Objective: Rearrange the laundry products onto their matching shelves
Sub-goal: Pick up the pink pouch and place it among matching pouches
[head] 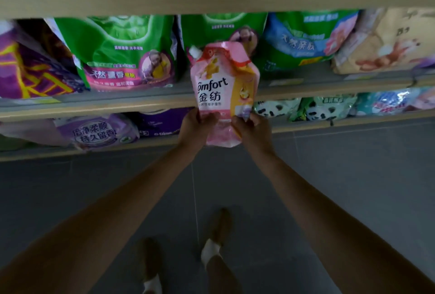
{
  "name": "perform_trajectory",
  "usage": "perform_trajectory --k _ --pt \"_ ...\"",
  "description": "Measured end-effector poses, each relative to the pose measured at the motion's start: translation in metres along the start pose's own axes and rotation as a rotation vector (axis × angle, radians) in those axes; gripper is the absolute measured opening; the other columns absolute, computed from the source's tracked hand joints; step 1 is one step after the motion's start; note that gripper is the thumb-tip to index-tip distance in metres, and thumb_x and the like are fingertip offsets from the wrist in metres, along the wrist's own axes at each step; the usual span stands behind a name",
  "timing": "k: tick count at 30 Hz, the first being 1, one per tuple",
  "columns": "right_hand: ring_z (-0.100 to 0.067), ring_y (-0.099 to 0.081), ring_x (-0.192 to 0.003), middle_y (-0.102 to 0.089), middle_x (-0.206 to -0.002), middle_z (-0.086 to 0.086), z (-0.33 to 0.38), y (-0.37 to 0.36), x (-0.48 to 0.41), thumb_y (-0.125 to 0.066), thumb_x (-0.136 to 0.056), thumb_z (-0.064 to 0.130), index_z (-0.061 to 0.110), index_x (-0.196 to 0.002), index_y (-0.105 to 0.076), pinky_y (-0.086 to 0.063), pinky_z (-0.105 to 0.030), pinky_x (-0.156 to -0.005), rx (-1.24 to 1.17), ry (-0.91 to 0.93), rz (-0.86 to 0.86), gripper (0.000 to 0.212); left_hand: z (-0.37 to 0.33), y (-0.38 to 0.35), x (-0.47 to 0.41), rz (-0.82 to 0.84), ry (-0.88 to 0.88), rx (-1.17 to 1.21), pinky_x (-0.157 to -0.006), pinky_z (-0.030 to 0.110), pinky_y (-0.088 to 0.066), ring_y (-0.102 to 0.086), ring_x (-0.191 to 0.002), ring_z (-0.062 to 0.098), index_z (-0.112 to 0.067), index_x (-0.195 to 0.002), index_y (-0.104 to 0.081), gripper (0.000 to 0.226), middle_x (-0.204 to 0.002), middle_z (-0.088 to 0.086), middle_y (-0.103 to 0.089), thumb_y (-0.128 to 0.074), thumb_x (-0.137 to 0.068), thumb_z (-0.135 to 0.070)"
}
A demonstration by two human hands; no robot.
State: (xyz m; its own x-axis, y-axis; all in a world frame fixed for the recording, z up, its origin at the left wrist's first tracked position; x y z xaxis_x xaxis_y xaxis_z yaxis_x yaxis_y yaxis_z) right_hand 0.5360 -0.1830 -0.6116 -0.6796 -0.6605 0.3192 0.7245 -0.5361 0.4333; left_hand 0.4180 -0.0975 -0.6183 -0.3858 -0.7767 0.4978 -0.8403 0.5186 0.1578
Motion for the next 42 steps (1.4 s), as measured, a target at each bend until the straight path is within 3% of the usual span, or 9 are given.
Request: perform_trajectory --k 3,7,13,17,22,26,32,37,42 --pt "-0.001 -0.05 -0.052 -0.057 -0.06 -0.001 -0.01 -0.012 0.037 -0.064 -0.087 0.014 0.016 -0.065 -0.058 -0.039 -0.022 -0.054 0.055 -0.023 0.018 0.023 0.022 0.014 0.033 0.026 0.062 0.044 -0.047 0.016 -0.053 -0.067 -0.058 0.001 -0.015 -0.105 -0.06 0.014 -0.089 0.001 -0.069 -0.061 -0.091 -0.017" --pt "-0.029 -0.065 -0.07 -0.069 -0.074 -0.016 -0.004 -0.033 0.088 -0.06 -0.082 0.039 0.002 -0.08 -0.066 -0.05 -0.037 -0.064 0.069 -0.037 0.058 0.037 0.035 0.048 0.074 0.051 0.094 0.041 -0.052 0.016 -0.054 -0.067 -0.064 0.004 -0.015 -0.107 -0.061 0.017 -0.093 0.003 -0.069 -0.062 -0.089 -0.015" --pt "0.0 -0.051 -0.05 -0.058 -0.058 0.005 0.051 -0.044 0.172 -0.059 -0.092 0.026 0.016 -0.069 -0.061 -0.038 -0.014 -0.051 0.095 0.032 0.111 0.026 0.006 0.117 0.148 0.113 -0.034 -0.089 -0.048 0.009 -0.049 -0.064 -0.068 0.004 -0.014 -0.106 -0.059 0.013 -0.082 -0.01 -0.064 -0.055 -0.094 -0.014" --pt "0.003 -0.054 -0.05 -0.059 -0.06 0.007 0.102 -0.039 0.225 -0.057 -0.093 0.028 0.018 -0.073 -0.062 -0.04 -0.008 -0.051 0.097 0.103 0.121 0.023 -0.032 0.16 0.2 0.139 -0.152 -0.164 -0.047 0.006 -0.045 -0.063 -0.064 -0.004 -0.019 -0.101 -0.058 0.008 -0.081 -0.013 -0.063 -0.053 -0.095 -0.016" --pt "-0.02 -0.063 -0.068 -0.066 -0.075 -0.013 0.168 -0.024 0.276 -0.059 -0.092 0.031 0.001 -0.083 -0.063 -0.046 -0.029 -0.06 0.117 0.175 0.111 0.031 -0.088 0.2 0.26 0.117 -0.291 -0.27 -0.047 0.002 -0.041 -0.056 -0.057 -0.009 -0.017 -0.098 -0.06 0.008 -0.075 -0.015 -0.059 -0.054 -0.095 -0.013" --pt "-0.017 -0.052 -0.07 -0.055 -0.07 -0.006 0.218 -0.003 0.31 -0.062 -0.091 0.024 0.007 -0.076 -0.056 -0.032 -0.028 -0.059 0.183 0.3 0.023 0.024 -0.129 0.219 0.301 0.063 -0.382 -0.249 -0.047 0.005 -0.04 -0.056 -0.07 0.01 -0.008 -0.103 -0.062 0.013 -0.08 -0.004 -0.06 -0.056 -0.092 -0.005" --pt "-0.018 -0.055 -0.067 -0.066 -0.075 -0.017 0.279 0.029 0.347 -0.062 -0.091 0.024 -0.003 -0.082 -0.067 -0.034 -0.019 -0.055 0.246 0.508 -0.037 0.029 -0.179 0.241 0.347 0.119 -0.559 -0.209 -0.054 0.007 -0.047 -0.063 -0.064 -0.008 -0.01 -0.106 -0.06 0.014 -0.084 -0.009 -0.065 -0.051 -0.096 -0.014" --pt "-0.009 -0.045 -0.058 -0.051 -0.064 0.0 0.338 0.05 0.356 -0.06 -0.092 0.025 0.004 -0.073 -0.06 -0.033 -0.017 -0.055 0.231 0.598 -0.071 0.029 -0.233 0.255 0.363 0.109 -0.681 -0.114 -0.069 0.018 -0.053 -0.064 -0.081 0.006 -0.014 -0.116 -0.061 0.022 -0.1 -0.003 -0.066 -0.055 -0.095 -0.018" --pt "-0.034 -0.06 -0.076 -0.062 -0.08 -0.025 0.392 0.065 0.353 -0.057 -0.089 0.038 -0.008 -0.085 -0.062 -0.046 -0.039 -0.067 0.155 0.731 -0.171 0.046 -0.294 0.271 0.373 0.066 -0.85 -0.192 -0.057 0.013 -0.047 -0.06 -0.071 0.004 -0.013 -0.122 -0.057 0.029 -0.101 -0.002 -0.065 -0.054 -0.096 -0.024"
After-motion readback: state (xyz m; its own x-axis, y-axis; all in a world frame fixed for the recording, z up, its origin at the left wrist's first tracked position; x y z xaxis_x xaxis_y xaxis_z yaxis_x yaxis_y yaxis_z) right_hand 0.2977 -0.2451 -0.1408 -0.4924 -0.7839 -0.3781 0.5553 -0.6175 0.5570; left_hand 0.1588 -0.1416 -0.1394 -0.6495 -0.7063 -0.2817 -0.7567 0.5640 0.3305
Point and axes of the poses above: each hand's wrist, its own x-axis away from the middle knuckle, its own y-axis out of the back of the hand, z = x × y, the point moved 2 cm from there along -x, towards the middle knuckle
